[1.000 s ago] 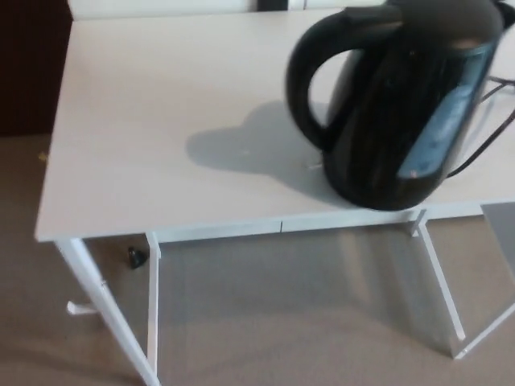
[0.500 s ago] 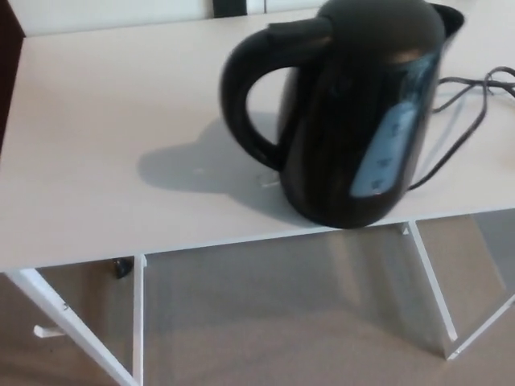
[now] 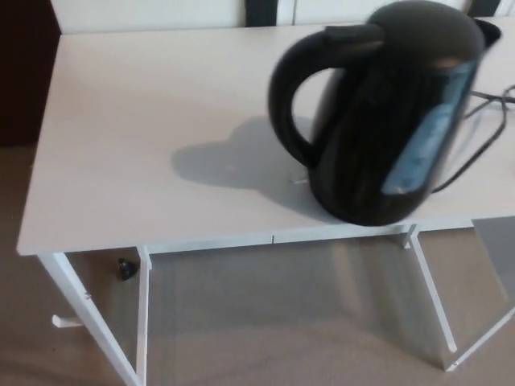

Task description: The robot walk towards a table in front and uses its left hand to pick up the pot from the base and places it on the table

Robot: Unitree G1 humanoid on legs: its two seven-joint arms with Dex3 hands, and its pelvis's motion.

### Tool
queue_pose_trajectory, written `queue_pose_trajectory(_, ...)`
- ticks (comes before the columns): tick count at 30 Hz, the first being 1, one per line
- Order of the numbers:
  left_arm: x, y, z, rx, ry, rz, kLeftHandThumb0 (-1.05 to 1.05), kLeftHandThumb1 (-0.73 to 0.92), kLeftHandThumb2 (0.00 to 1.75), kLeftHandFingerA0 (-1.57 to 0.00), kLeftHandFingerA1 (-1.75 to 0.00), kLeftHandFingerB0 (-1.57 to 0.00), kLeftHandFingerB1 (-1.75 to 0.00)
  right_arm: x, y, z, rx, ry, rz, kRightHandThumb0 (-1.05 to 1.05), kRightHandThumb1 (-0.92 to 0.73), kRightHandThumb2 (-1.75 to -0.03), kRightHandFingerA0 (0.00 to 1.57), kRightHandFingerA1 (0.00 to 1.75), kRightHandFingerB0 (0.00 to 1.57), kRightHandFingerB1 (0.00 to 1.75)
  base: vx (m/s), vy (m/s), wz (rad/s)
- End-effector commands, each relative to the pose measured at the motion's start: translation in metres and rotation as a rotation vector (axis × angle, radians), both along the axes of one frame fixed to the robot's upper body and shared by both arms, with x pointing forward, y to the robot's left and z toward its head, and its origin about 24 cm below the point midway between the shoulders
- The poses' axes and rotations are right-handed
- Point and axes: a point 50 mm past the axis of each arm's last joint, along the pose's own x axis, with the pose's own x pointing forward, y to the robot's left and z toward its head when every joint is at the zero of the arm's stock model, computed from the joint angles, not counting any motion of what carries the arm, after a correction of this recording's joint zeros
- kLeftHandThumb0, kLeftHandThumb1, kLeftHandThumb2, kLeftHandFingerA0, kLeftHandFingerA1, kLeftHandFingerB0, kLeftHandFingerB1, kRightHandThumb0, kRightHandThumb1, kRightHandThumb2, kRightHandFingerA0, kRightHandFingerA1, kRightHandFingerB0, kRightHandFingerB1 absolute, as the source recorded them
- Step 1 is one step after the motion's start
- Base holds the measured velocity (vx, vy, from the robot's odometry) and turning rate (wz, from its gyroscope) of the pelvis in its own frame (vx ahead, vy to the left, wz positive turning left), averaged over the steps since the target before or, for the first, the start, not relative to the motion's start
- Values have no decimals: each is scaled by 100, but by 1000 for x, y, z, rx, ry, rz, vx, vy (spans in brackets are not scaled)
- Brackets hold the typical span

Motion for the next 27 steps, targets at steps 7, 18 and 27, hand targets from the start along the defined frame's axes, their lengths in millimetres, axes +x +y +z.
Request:
queue_pose_trajectory(7, -5, 4, 2, 6, 13, -9, -38, 37, 64, -65, -50, -47, -44, -3, -3, 1, 7, -4, -4, -48, -38, -67, 67, 52, 42, 47, -52, -177, -8)
queue_pose_trajectory(18, -3, 4, 2, 22, 11, -6, -37, 37, 63, -68, -50, -48, -44, 2, -2, 1, -20, -8, 3, -52, -37, -68, 70, 53, 44, 48, -15, 141, -10)
queue_pose_trajectory(27, -3, 5, 2, 35, 20, -6, -37, 37, 63, -67, -50, -48, -44, 3, -1, 1, -26, -10, 14, -53, -37, -69, 69, 53, 44, 48, -11, 30, 5)
